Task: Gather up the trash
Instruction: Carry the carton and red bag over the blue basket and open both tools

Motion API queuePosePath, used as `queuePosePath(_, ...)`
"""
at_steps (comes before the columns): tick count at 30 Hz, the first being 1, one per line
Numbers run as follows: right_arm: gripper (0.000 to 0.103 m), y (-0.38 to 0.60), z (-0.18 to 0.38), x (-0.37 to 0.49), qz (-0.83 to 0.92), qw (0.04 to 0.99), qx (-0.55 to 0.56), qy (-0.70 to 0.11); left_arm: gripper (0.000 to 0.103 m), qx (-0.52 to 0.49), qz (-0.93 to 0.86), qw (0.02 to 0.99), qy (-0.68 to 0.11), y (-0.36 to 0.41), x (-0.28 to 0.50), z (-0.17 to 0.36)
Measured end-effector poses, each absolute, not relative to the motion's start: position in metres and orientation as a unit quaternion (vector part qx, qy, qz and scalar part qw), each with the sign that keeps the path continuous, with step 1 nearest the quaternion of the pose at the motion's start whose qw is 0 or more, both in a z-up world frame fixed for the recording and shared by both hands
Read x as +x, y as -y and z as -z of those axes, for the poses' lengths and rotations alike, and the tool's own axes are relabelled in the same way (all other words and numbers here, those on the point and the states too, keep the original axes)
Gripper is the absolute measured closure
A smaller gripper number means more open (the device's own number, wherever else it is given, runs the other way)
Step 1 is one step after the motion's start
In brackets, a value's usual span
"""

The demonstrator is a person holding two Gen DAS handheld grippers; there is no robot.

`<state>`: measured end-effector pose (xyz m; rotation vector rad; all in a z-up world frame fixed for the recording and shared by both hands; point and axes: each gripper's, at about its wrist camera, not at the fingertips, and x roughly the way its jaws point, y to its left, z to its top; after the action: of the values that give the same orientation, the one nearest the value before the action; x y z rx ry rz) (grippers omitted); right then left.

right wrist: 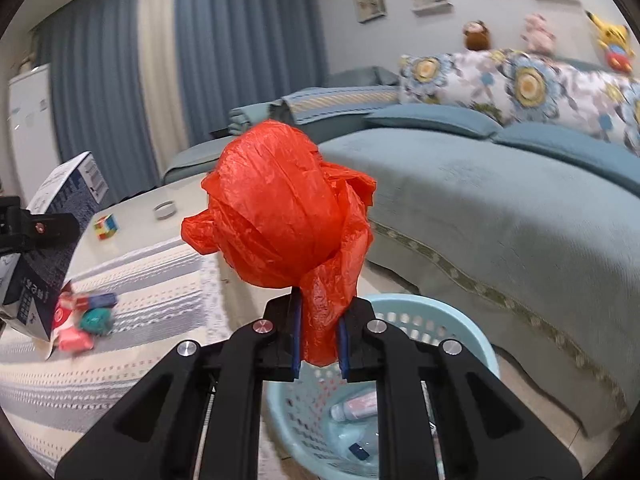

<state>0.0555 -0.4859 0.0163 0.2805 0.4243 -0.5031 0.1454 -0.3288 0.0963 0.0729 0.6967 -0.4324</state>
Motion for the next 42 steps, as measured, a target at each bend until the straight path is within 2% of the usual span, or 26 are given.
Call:
queuePosePath(6,0.091,0.520,-0.009,0.024,0.250,0.933,0.186,-0.178,0.042,0.093,0.305,0.890,-0.327,0.383,0.116,-0.070)
queuePosePath(13,0.091,0.536,0.003,0.010,0.279,0.924,0.186,-0.185,0.042,0.076,0.404,0.838,-0.358,0.427,0.097,-0.032)
queuePosePath(29,0.090,0.553,0.014,0.005,0.280,0.919,0.213,-0.176,0.041,0.061,0.390,0.850,-0.350,0.431,0.108,-0.024)
queuePosePath(31,0.079,0.554,0.015,0.007,0.279,0.919,0.213,-0.180,0.028,0.061,0.373,0.855,-0.355,0.430,0.114,-0.022)
queuePosePath(32,0.051,0.556,0.017,0.009,0.277,0.917,0.220,-0.183,0.021,0.058,0.368,0.857,-0.356,0.429,0.117,-0.022)
queuePosePath(33,0.033,0.558,0.019,0.010,0.276,0.915,0.231,-0.184,0.021,0.048,0.364,0.860,-0.354,0.426,0.119,-0.022)
queuePosePath(34,0.027,0.564,0.022,0.010,0.279,0.908,0.251,-0.188,0.020,0.041,0.361,0.861,-0.356,0.424,0.123,-0.022)
queuePosePath(42,0.022,0.573,0.028,0.000,0.257,0.902,0.307,-0.163,0.020,0.019,0.357,0.857,-0.370,0.411,0.136,-0.024)
